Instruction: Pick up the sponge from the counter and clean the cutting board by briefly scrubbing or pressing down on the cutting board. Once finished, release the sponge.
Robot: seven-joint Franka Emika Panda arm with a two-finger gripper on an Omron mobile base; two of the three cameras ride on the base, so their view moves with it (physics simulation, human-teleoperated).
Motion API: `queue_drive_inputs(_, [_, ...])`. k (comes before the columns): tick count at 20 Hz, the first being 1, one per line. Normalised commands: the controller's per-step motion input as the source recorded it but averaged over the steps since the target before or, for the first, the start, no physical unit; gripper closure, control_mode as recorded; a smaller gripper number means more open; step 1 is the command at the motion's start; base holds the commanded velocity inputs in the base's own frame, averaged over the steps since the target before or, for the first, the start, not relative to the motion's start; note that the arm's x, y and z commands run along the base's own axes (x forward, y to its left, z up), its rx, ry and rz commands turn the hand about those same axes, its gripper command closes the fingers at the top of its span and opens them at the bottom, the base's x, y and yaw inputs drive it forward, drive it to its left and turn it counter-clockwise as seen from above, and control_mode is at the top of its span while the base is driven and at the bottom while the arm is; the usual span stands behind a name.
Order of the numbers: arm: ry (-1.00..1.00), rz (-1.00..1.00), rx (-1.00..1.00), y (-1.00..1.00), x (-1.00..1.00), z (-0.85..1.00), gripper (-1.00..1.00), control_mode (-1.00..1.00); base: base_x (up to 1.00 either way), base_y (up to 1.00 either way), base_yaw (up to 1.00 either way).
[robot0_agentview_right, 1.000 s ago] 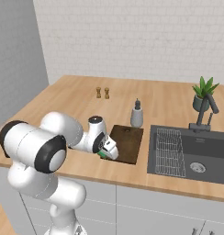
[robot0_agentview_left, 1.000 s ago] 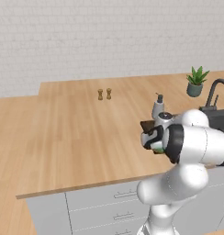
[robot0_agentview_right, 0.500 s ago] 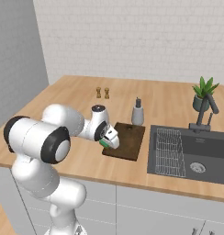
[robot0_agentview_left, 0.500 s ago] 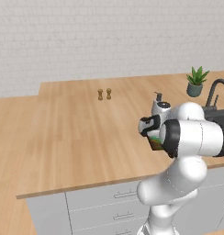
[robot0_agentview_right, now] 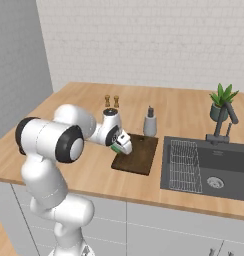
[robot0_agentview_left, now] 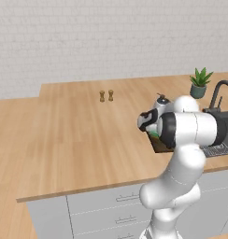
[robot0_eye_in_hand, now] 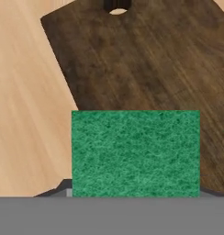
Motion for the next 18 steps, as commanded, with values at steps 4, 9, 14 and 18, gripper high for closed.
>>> queue_drive_inputs(4, [0.12,0.0,0.0,-0.51,0.19,-0.66,1.0,-1.0,0.0,0.0,0.0])
queue_drive_inputs(9, [0.11,0.0,0.0,-0.53,0.04,-0.9,1.0,-1.0,0.0,0.0,0.0])
queue_drive_inputs(14, [0.01,0.0,-0.02,-0.26,0.0,-0.33,1.0,-1.0,0.0,0.0,0.0])
queue_drive_inputs(18, [-0.01,0.0,0.0,-0.49,0.05,-0.01,1.0,-1.0,0.0,0.0,0.0])
